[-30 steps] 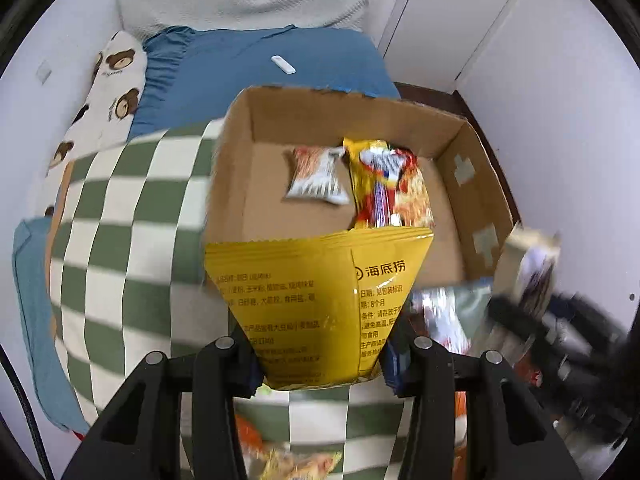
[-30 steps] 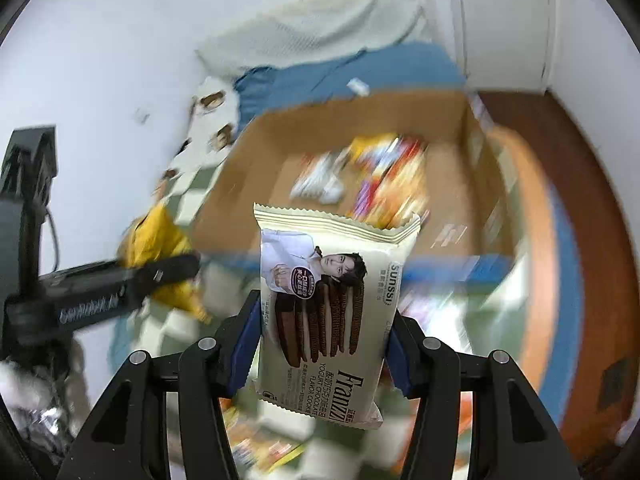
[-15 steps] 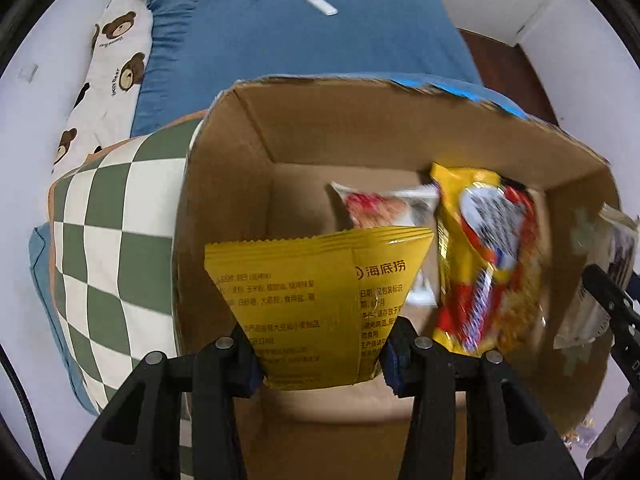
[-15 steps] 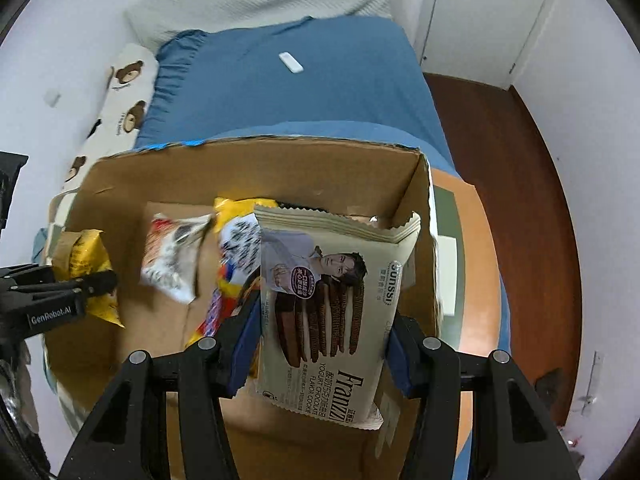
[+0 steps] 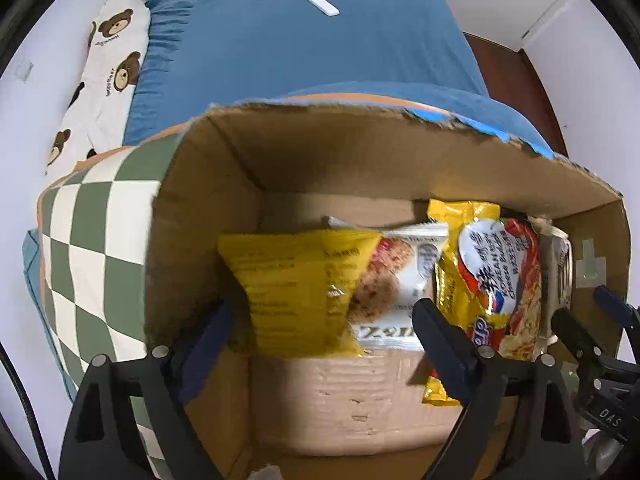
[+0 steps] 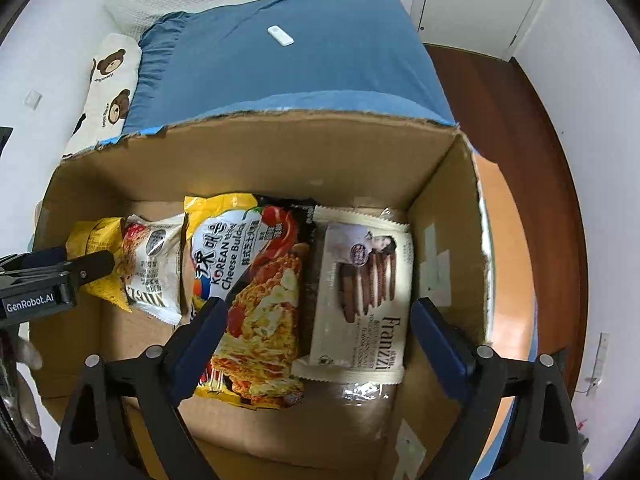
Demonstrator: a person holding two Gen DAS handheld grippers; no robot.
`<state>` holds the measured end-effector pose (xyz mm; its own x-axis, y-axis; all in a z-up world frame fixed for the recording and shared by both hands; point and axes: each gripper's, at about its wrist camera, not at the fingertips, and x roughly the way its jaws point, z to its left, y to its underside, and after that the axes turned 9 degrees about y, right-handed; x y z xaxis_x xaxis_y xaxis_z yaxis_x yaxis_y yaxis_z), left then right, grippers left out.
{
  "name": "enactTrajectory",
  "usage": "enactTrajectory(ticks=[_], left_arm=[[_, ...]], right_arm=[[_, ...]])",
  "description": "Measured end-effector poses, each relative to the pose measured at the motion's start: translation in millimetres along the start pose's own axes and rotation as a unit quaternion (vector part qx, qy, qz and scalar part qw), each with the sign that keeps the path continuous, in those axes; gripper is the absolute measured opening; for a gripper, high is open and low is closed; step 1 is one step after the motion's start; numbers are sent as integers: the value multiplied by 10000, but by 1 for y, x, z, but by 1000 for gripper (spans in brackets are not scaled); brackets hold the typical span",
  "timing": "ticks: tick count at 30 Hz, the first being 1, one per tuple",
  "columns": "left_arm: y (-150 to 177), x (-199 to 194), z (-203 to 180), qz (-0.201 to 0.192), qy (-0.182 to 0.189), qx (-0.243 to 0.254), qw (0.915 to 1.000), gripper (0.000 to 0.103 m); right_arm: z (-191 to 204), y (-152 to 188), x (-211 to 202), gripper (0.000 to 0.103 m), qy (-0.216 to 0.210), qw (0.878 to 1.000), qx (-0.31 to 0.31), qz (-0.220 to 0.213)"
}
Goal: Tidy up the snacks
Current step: 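Carry both packets into the box and release them beside the noodle pack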
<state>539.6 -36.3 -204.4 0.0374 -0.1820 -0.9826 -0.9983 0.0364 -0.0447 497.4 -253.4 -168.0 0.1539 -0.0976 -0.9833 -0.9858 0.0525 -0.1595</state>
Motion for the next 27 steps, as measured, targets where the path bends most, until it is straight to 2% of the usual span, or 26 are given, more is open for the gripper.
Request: enactTrajectory(ticks=[4,13,27], left_arm=[[11,-3,-4,-91,23,58,9999,91],[52,-33,-14,-596,116,114,9981,91],[130,-104,-30,-1571,88,478,9864,91]], right_arm=[[-1,4,-2,95,-63,10000,33,-23],[-3,31,-16,95,-359,9990,237,-81],[2,103,-84,95,-342,9962,45,-801]])
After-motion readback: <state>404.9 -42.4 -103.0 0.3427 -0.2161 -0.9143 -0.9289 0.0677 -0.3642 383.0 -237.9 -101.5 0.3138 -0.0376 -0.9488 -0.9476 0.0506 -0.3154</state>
